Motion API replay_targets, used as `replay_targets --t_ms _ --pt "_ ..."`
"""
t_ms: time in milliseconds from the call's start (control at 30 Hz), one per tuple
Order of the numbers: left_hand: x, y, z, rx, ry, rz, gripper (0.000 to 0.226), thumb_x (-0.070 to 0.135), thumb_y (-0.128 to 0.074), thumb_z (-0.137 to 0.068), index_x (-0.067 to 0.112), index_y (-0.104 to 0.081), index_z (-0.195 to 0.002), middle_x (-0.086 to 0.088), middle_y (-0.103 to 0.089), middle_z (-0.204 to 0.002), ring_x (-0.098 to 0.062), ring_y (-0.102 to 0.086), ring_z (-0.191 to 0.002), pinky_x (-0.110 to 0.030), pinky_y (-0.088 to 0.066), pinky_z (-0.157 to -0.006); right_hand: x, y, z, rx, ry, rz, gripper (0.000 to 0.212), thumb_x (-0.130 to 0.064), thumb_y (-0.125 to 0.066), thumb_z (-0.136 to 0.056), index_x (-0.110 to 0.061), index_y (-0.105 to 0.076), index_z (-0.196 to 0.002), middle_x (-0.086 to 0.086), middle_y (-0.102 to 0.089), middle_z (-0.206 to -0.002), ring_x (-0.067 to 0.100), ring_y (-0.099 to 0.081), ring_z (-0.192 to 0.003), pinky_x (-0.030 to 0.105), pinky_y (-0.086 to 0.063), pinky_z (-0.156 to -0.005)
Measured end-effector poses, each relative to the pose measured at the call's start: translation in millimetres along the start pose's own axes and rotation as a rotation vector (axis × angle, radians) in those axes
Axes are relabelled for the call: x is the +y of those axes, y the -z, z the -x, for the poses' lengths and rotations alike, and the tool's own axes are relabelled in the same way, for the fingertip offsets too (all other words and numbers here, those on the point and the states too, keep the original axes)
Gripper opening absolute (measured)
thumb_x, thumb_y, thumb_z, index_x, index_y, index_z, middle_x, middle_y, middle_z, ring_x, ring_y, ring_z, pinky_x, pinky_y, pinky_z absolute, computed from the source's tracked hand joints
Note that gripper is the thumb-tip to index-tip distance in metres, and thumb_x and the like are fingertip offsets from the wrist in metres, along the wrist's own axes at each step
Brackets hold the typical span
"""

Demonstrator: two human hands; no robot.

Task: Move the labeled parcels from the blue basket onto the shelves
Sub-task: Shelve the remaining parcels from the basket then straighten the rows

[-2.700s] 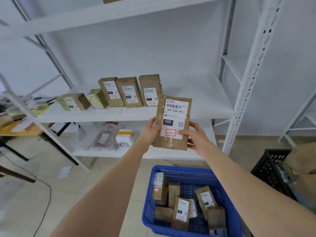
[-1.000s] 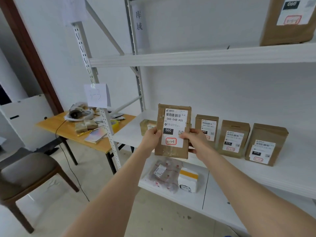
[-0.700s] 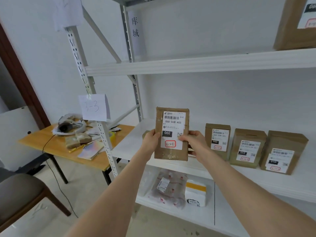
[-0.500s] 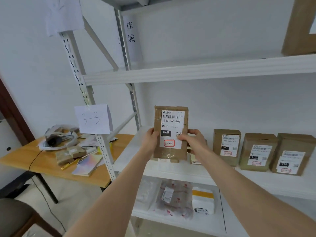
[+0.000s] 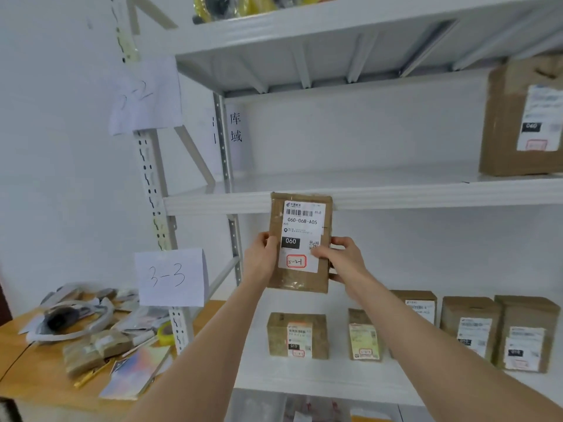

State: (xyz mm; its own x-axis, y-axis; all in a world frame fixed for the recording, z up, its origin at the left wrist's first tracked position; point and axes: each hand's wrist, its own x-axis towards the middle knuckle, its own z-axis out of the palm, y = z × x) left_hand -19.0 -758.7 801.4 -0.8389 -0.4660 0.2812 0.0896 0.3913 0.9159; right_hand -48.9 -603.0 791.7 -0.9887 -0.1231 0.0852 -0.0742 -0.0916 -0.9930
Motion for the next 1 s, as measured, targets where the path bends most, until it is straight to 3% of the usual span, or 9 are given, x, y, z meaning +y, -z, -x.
replay_targets --t_ms 167,367,567,867,1000 --pt "30.3 9.6 -8.6 0.020 -0.043 0.029 0.045 0.040 -0.037 -0.081 0.020 -0.061 -0.113 -0.006 -0.068 -0.106 -0.028 -0.062 -0.100 -0.047 -0.049 -0.093 -34.8 -3.6 -1.4 -0.001 0.077 -0.017 0.051 -0.014 -0.075 -0.075 -0.017 -0.047 -0.117 0.007 -0.070 -0.095 0.019 -0.066 -0.082 0.039 -0.054 -0.082" --pt "60.3 24.6 -21.0 0.023 -0.115 0.059 0.033 0.026 -0.038 -0.091 0.014 -0.062 -0.111 -0.006 -0.067 -0.107 -0.026 -0.061 -0.100 -0.043 -0.049 -0.093 -65.2 -16.9 -11.3 0.032 0.133 -0.015 0.050 -0.014 -0.075 -0.074 -0.017 -0.048 -0.116 0.006 -0.069 -0.097 0.019 -0.066 -0.085 0.039 -0.055 -0.080" --pt "73.1 42.1 -56.4 -0.006 -0.178 0.090 0.034 0.031 -0.038 -0.089 0.017 -0.060 -0.109 -0.005 -0.068 -0.104 -0.025 -0.063 -0.098 -0.046 -0.050 -0.092 -89.3 -41.2 -28.4 0.083 0.184 -0.015 0.050 -0.015 -0.074 -0.075 -0.016 -0.048 -0.117 0.007 -0.069 -0.097 0.020 -0.066 -0.087 0.039 -0.056 -0.080" --pt "87.9 85.3 -96.8 -0.018 -0.283 0.114 0.032 0.027 -0.037 -0.094 0.012 -0.056 -0.115 -0.004 -0.066 -0.105 -0.021 -0.060 -0.096 -0.040 -0.049 -0.090 -118.4 -90.6 -41.0 0.119 0.270 -0.043 0.047 -0.015 -0.073 -0.077 -0.016 -0.049 -0.118 0.005 -0.070 -0.089 0.017 -0.065 -0.073 0.030 -0.052 -0.064" --pt "91.3 96.6 -110.4 -0.018 -0.313 0.132 0.032 0.033 -0.038 -0.094 0.017 -0.055 -0.115 -0.003 -0.067 -0.106 -0.022 -0.063 -0.098 -0.044 -0.051 -0.091 -128.1 -104.1 -42.7 0.128 0.300 -0.053 0.047 -0.016 -0.073 -0.078 -0.015 -0.049 -0.118 0.006 -0.070 -0.090 0.019 -0.066 -0.076 0.031 -0.053 -0.068"
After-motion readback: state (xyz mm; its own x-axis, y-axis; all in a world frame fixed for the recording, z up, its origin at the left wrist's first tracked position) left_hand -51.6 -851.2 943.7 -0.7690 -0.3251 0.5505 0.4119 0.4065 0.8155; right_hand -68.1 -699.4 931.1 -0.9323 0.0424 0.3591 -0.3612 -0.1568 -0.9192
